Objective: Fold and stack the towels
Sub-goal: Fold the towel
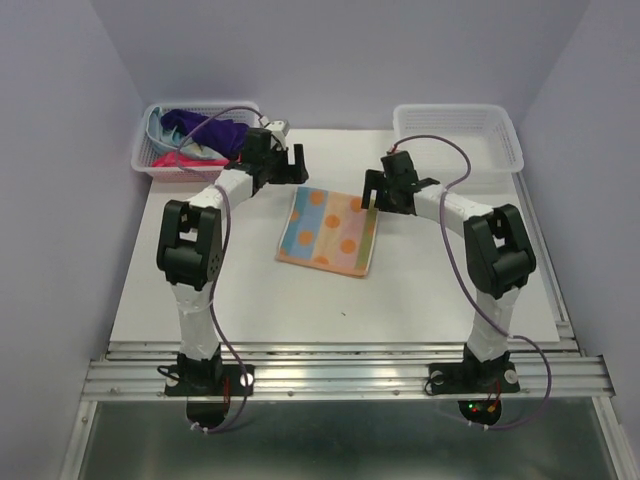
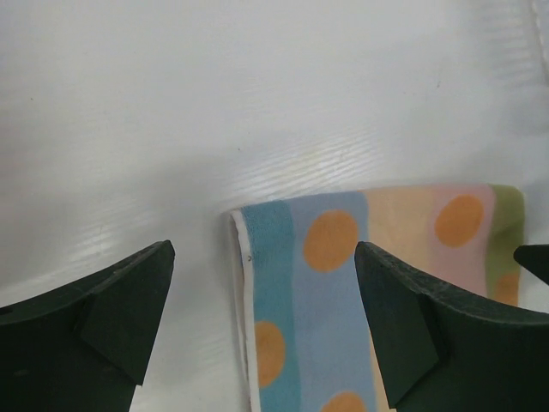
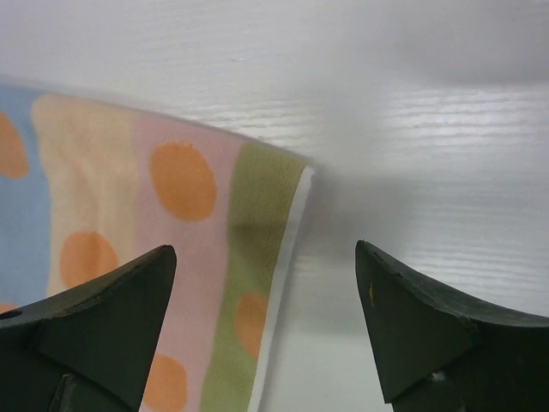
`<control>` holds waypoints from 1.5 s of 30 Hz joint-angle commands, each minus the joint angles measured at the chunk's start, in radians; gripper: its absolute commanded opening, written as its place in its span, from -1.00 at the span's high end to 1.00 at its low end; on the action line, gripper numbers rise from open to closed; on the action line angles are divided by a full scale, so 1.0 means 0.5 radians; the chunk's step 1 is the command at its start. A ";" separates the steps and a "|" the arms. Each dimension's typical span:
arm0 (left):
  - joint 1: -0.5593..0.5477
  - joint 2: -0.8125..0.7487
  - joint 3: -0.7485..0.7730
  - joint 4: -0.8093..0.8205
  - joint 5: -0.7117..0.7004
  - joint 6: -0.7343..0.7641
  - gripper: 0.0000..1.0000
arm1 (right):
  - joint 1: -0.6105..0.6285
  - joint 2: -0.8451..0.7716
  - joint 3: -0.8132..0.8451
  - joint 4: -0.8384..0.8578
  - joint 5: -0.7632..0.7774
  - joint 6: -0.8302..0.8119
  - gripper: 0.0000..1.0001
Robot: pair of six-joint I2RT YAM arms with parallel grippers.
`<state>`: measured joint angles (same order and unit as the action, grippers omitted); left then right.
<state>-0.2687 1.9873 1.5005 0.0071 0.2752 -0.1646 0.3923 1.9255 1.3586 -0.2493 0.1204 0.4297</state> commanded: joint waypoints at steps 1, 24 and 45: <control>-0.012 0.121 0.217 -0.152 0.057 0.173 -0.97 | -0.070 0.085 0.194 -0.054 0.054 -0.093 -0.77; -0.015 0.618 0.567 -0.266 0.051 0.164 0.24 | -0.137 0.367 0.289 0.130 -0.127 -0.255 -0.04; -0.021 0.217 0.070 0.259 0.097 -0.097 1.00 | -0.140 0.205 0.093 0.296 -0.455 -0.409 0.99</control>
<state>-0.2741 2.2272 1.5944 0.0292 0.3111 -0.1726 0.3210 2.1006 1.4548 -0.1711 -0.0334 0.2512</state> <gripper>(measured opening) 0.019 0.018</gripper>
